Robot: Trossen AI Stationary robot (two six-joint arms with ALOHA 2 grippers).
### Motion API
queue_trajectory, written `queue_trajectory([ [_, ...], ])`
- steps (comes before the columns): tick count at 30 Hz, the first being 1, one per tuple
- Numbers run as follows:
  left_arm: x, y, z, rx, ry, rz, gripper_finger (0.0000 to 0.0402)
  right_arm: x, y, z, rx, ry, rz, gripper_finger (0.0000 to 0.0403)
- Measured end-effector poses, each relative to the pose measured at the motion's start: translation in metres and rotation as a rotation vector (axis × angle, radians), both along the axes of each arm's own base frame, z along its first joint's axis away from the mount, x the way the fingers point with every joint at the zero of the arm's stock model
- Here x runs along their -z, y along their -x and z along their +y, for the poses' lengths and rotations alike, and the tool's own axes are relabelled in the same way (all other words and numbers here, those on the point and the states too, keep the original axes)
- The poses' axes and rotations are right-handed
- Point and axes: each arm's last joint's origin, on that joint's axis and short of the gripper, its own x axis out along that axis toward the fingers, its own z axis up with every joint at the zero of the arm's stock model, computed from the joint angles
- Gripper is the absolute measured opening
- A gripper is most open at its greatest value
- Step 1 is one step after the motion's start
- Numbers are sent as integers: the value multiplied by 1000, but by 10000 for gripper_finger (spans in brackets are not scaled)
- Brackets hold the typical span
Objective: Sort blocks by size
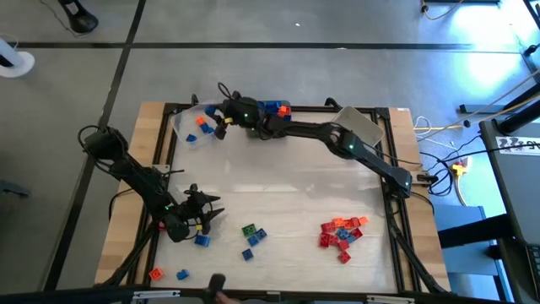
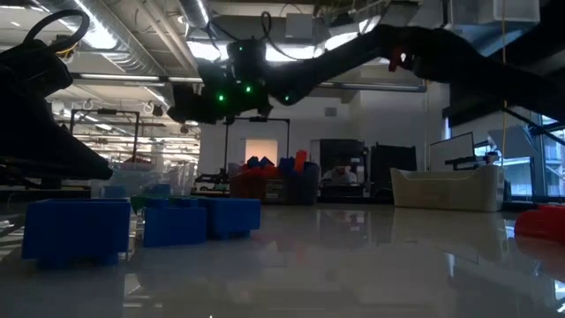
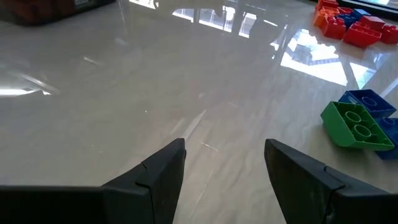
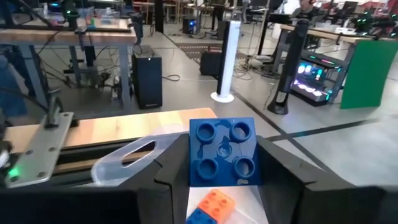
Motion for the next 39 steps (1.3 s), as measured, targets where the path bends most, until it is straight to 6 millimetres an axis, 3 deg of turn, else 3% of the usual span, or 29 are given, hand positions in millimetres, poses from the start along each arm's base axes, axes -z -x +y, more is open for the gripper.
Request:
queue_trajectory([
  [16, 0, 0, 1, -2, -13, 2, 208, 45, -9, -7, 8, 30, -77, 150],
  [30, 0, 0, 1, -2, -14, 2, 208, 47, -9, -6, 45, 30, -70, 229],
  [33, 0, 0, 1, -4, -8, -1, 208, 40, -10, -1, -8, 26, -60, 237],
  [35, 0, 0, 1, -5, -6, -1, 208, 25, -9, 7, -47, 22, -45, 238],
  [39, 0, 0, 1, -5, -5, -2, 208, -30, 0, 33, -113, 60, 43, 235],
])
